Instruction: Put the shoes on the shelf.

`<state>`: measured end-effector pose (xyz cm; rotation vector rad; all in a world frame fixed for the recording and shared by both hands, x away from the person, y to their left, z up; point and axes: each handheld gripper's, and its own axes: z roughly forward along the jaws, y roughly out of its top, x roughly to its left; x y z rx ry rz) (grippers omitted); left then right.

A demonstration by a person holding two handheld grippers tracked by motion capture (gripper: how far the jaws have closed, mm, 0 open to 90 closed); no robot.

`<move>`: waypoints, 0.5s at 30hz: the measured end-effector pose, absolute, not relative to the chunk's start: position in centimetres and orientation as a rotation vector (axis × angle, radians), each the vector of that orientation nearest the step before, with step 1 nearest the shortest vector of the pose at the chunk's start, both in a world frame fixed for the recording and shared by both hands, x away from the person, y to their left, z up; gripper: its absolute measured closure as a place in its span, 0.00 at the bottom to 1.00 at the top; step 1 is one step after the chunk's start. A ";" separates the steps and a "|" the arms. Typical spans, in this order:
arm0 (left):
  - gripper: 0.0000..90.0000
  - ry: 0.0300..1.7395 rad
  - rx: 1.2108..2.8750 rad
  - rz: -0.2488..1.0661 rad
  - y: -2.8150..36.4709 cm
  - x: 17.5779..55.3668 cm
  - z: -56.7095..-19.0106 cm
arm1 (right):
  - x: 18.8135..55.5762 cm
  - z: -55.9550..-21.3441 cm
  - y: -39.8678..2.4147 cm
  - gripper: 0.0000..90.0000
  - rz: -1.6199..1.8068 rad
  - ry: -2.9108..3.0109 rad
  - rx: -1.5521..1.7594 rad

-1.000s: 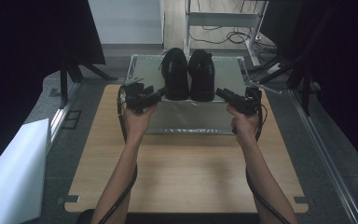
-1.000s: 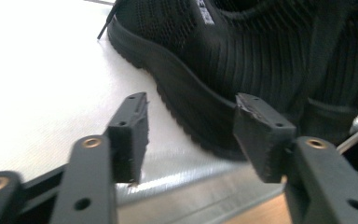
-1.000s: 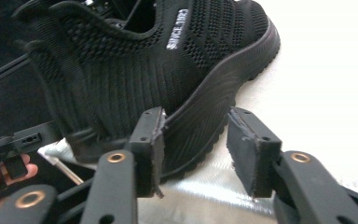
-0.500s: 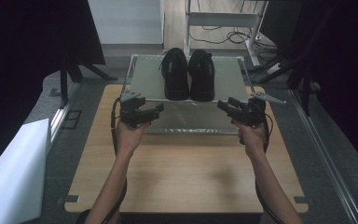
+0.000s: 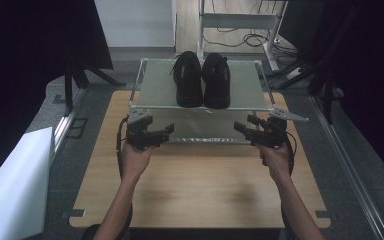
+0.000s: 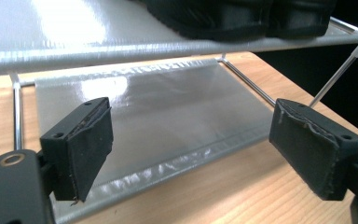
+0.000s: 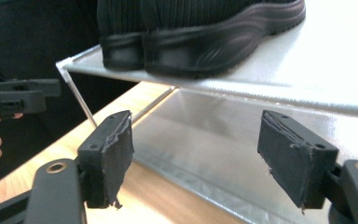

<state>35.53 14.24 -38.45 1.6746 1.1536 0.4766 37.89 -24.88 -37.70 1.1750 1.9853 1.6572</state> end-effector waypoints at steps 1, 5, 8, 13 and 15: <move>0.13 1.154 1.676 0.478 14.3 35.3 -38.6 | 37.7 -37.9 -24.9 0.27 1.648 1.992 1.172; 0.06 1.141 1.702 0.492 14.5 34.5 -39.2 | 37.0 -38.6 -25.1 0.21 1.610 2.024 1.162; 0.00 1.132 1.731 0.515 14.5 33.9 -39.6 | 36.4 -39.3 -25.3 0.17 1.562 2.058 1.146; 0.00 1.114 1.788 0.553 14.5 32.7 -40.2 | 35.3 -40.4 -25.7 0.15 1.498 2.111 1.123; 0.00 1.108 1.807 0.560 14.4 32.2 -40.4 | 34.9 -40.8 -26.0 0.14 1.473 2.131 1.110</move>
